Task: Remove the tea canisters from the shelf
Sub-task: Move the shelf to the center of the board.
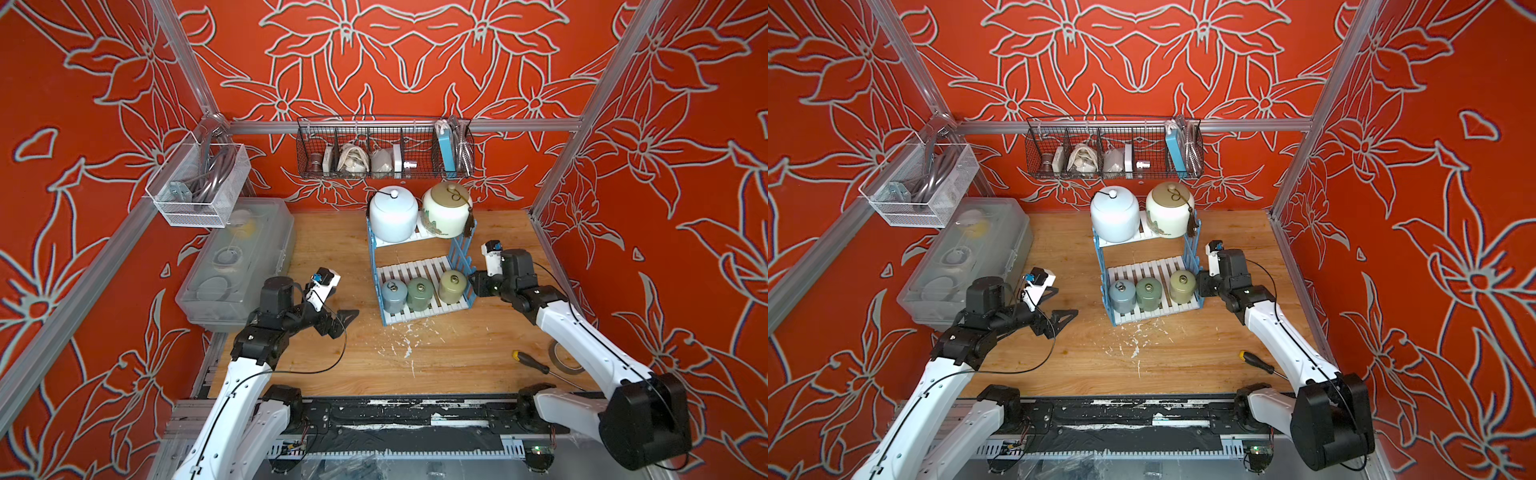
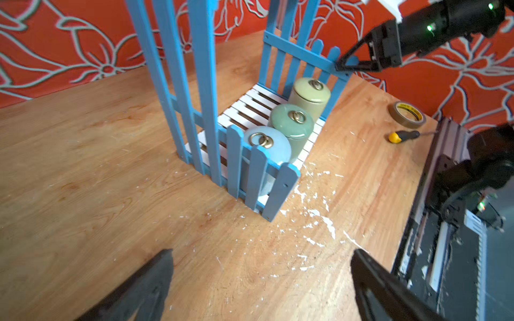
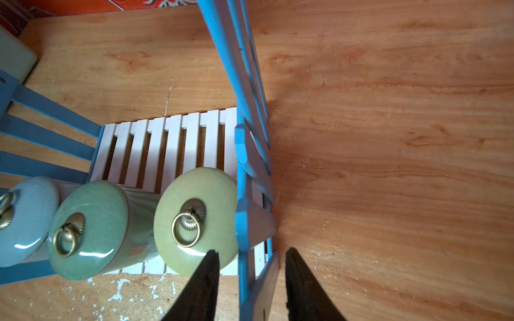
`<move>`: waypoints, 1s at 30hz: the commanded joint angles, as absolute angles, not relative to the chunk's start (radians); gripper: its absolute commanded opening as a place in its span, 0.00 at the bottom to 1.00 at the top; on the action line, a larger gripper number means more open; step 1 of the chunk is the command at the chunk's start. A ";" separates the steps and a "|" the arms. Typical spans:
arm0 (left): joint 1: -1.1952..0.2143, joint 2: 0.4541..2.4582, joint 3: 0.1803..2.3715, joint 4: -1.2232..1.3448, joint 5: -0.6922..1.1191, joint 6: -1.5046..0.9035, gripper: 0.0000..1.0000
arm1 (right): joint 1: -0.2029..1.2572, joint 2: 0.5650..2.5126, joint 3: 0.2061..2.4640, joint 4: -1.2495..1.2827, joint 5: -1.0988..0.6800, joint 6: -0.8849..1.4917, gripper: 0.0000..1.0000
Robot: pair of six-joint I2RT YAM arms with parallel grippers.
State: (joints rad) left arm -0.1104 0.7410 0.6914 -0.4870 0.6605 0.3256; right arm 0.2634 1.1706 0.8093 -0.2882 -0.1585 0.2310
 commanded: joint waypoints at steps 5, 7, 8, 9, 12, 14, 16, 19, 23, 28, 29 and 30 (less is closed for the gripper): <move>-0.220 0.826 0.760 -0.575 0.641 0.427 0.98 | 0.266 1.158 0.790 -0.307 -0.186 0.223 0.45; -0.258 0.855 0.768 -0.574 0.616 0.439 0.98 | 0.265 1.154 0.797 -0.333 -0.178 0.220 0.38; -0.273 0.870 0.775 -0.574 0.606 0.440 0.98 | 0.267 1.150 0.795 -0.336 -0.176 0.222 0.32; -0.287 0.885 0.783 -0.572 0.594 0.438 0.98 | 0.266 1.143 0.786 -0.327 -0.176 0.225 0.27; -0.322 0.923 0.792 -0.554 0.575 0.440 0.98 | 0.266 1.124 0.765 -0.311 -0.156 0.238 0.13; -0.338 0.939 0.790 -0.532 0.559 0.437 0.98 | 0.268 1.116 0.772 -0.344 -0.093 0.276 0.06; -0.342 0.954 0.792 -0.506 0.548 0.419 0.98 | 0.268 1.102 0.777 -0.382 -0.036 0.341 0.00; -0.346 0.974 0.795 -0.483 0.545 0.420 0.98 | 0.273 1.066 0.744 -0.357 -0.026 0.398 0.00; -0.350 1.024 0.813 -0.478 0.541 0.399 0.93 | 0.287 1.026 0.725 -0.372 -0.011 0.461 0.00; -0.356 1.057 0.819 -0.458 0.545 0.388 0.89 | 0.311 0.990 0.698 -0.363 0.006 0.501 0.00; -0.356 1.063 0.823 -0.456 0.544 0.385 0.86 | 0.314 0.988 0.702 -0.376 0.018 0.509 0.00; -0.356 1.071 0.827 -0.457 0.549 0.382 0.84 | 0.318 0.985 0.705 -0.385 0.023 0.517 0.00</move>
